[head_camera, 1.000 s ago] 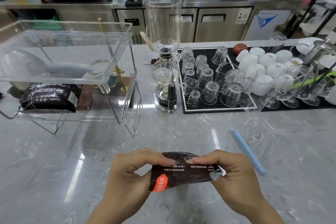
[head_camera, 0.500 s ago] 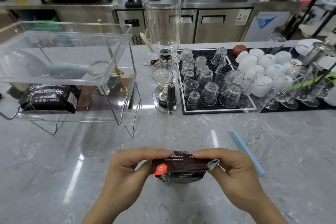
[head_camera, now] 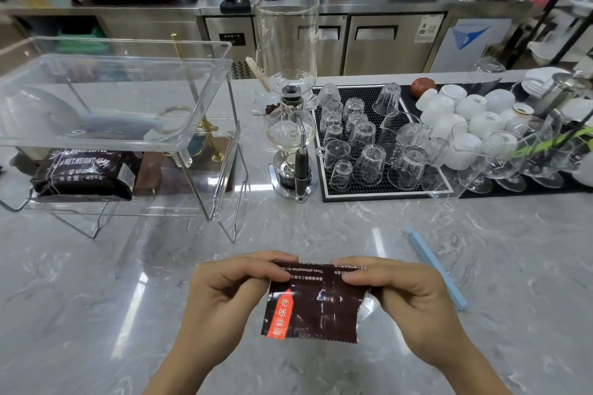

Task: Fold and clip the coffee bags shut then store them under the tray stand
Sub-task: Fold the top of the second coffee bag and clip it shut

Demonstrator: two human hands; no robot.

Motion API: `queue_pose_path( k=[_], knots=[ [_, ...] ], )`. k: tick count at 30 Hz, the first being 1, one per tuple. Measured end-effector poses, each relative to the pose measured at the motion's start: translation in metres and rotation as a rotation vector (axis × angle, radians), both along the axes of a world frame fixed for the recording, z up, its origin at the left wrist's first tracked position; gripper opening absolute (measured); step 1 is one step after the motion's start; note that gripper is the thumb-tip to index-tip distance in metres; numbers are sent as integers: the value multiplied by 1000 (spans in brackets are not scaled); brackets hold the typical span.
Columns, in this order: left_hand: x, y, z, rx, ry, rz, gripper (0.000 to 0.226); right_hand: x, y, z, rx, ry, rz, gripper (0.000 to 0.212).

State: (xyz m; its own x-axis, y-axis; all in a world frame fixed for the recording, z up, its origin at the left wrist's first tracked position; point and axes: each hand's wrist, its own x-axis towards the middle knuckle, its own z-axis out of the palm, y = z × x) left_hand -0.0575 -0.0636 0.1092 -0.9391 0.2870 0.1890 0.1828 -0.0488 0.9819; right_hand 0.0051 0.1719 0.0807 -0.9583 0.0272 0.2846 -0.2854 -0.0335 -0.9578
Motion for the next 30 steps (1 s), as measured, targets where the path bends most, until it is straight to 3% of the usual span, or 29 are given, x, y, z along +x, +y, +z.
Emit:
queue_pose_path(
  k=[5, 8, 13, 18, 22, 30],
  knots=[
    [3, 6, 0, -22, 0, 24, 3, 4, 0, 9, 5, -46, -2, 28],
    [3, 11, -4, -44, 21, 59, 12, 1, -8, 11, 26, -48, -86, 22],
    [1, 14, -8, -14, 19, 51, 28, 3, -11, 10, 70, -63, -146, 33],
    [0, 18, -14, 70, -54, 62, 42, 1, -16, 12, -45, -190, -119, 45],
    [0, 23, -18, 84, -93, 14, 32, -2, -17, 9, -60, -197, -149, 27],
    [4, 30, -18, 51, -12, 11, 10, -7, -30, 6, -59, -162, -178, 18]
  ],
)
